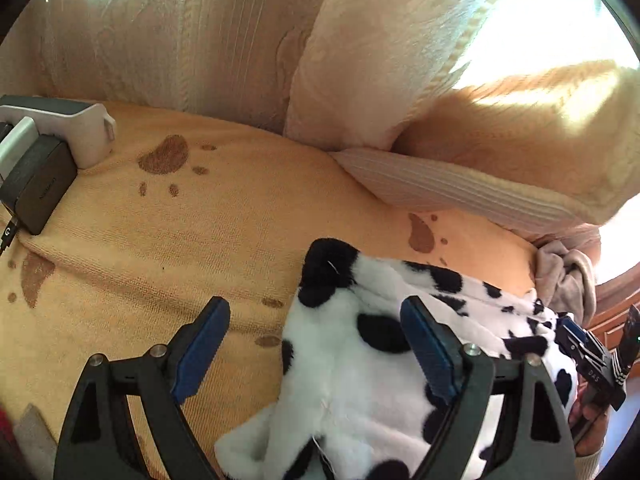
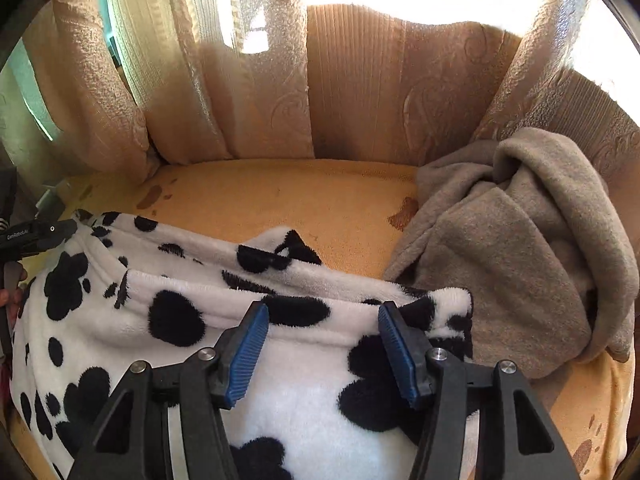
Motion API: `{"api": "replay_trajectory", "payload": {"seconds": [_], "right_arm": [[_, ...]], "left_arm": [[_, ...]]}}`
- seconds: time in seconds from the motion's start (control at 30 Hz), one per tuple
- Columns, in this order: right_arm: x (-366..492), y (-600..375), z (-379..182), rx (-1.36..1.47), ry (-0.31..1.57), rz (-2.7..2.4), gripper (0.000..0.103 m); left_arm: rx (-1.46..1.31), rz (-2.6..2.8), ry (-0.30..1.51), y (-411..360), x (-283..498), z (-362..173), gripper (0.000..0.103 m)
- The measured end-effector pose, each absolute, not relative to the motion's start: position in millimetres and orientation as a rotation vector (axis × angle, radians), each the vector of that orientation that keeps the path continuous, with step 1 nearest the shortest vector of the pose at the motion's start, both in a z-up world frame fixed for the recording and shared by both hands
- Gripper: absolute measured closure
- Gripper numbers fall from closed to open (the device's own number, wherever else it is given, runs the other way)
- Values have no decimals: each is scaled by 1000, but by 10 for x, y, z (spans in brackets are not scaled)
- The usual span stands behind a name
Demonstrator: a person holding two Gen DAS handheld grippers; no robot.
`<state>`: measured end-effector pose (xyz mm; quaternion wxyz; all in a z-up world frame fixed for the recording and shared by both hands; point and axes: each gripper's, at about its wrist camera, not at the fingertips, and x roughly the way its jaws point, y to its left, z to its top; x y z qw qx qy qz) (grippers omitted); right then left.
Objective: Fold clothes
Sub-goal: 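Lay the blanket end down over the blanket with both grippers, then open both grippers and press the folded blanket flat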
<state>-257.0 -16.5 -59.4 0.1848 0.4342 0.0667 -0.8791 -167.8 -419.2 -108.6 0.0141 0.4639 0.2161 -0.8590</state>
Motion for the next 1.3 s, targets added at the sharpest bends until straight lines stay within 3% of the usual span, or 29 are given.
{"api": "replay_trajectory", "payload": {"seconds": [0.2, 0.47, 0.53, 0.6, 0.63, 0.73, 0.87, 1.0, 1.2, 1.3], "right_arm": [[-2259, -486, -205, 1142, 198, -2294, 43], [-2094, -863, -357, 1164, 391, -2178, 43], [-2146, -815, -364, 1161, 375, -2208, 39], [-2216, -779, -366, 1177, 307, -2209, 27], [-2264, -775, -386, 1194, 271, -2202, 27], [-2307, -823, -466, 1251, 230, -2172, 27], [-2323, -1025, -619, 1291, 326, -2114, 27], [-2439, -1215, -873, 1321, 612, -2181, 27], [-2809, -1208, -863, 1319, 498, -2330, 26], [-2904, -1216, -895, 1321, 465, -2350, 24]], "left_arm": [[1535, -2854, 501, -3656, -1570, -790, 13], [1643, -2796, 452, -3518, -1759, -876, 12], [1692, -2786, 457, -3486, -1846, -980, 5], [1755, -2756, 515, -3507, -1940, -1104, 3], [1769, -2736, 508, -3505, -1982, -1151, 3], [1735, -2696, 381, -3473, -2056, -1208, 5], [1593, -2615, 178, -3504, -2080, -1216, 6], [1606, -2578, 267, -3689, -2095, -1326, 4], [1487, -2576, 171, -3747, -2070, -1272, 0], [1512, -2569, 261, -3832, -2070, -1285, 0]]}}
